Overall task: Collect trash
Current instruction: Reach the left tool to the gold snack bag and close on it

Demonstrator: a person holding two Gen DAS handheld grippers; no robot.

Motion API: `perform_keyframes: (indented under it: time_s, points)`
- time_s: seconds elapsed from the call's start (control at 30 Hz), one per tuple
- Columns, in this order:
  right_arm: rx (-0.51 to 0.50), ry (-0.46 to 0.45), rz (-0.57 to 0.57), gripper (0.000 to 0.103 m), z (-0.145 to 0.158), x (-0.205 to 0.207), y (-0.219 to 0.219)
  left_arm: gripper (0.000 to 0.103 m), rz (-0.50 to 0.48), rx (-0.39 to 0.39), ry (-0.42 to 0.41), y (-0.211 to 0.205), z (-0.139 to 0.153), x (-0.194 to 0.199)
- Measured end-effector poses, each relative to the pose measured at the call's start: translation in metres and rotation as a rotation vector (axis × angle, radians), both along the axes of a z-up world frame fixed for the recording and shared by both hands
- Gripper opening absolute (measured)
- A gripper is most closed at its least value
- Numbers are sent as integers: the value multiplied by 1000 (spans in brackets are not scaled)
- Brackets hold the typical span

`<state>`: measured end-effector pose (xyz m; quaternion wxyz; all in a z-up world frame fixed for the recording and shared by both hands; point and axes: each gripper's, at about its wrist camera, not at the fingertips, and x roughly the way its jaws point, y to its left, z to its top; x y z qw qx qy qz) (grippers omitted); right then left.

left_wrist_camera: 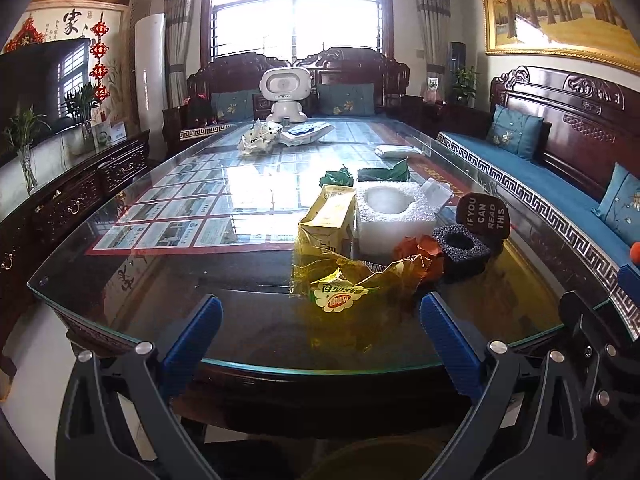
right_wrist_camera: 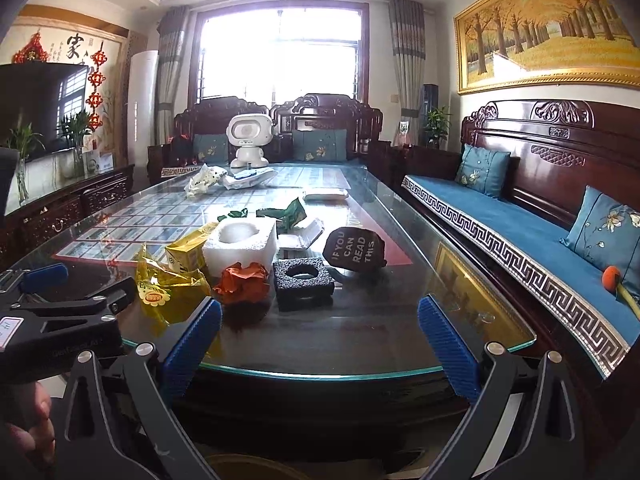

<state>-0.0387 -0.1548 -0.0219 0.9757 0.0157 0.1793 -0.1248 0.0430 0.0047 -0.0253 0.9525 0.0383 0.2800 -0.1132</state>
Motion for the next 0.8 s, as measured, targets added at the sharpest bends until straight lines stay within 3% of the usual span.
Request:
perform_keyframes:
  time_s: [0.23,0.57,0.8]
  points:
    - [0,29,3,95,-9,14,-5,99,-18,14,32,-13,-13,38]
    - [16,69,2,95,-22,33,-12,99,-128,-75,152,-20,-39,94]
    - [6,90,16,95,-25,42,-10,98,-164,-111,166,-20,-42,103]
